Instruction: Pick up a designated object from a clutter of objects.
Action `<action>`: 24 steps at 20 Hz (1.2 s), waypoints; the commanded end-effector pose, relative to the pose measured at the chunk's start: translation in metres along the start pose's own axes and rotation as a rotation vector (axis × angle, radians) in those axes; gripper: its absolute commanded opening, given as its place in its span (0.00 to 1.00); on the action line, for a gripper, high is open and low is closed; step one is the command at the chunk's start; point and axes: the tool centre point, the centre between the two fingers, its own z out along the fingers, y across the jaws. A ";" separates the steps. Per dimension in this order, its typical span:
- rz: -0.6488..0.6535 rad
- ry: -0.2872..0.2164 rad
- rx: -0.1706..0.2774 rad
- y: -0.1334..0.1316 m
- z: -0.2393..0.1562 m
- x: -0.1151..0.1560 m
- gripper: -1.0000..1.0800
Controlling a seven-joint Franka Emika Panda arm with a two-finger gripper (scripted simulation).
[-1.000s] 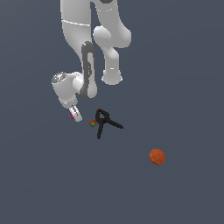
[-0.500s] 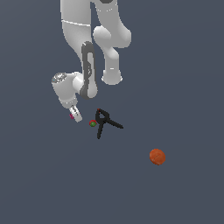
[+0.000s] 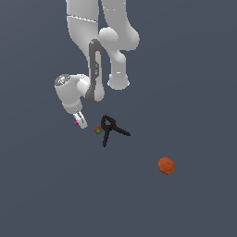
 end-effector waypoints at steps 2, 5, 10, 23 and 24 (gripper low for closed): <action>0.000 0.000 0.001 -0.011 -0.016 -0.001 0.00; 0.000 0.000 0.000 -0.023 -0.034 -0.003 0.00; 0.001 0.001 -0.001 -0.048 -0.072 -0.006 0.00; 0.003 0.004 -0.005 -0.126 -0.191 -0.016 0.00; 0.003 0.004 -0.005 -0.132 -0.200 -0.016 0.00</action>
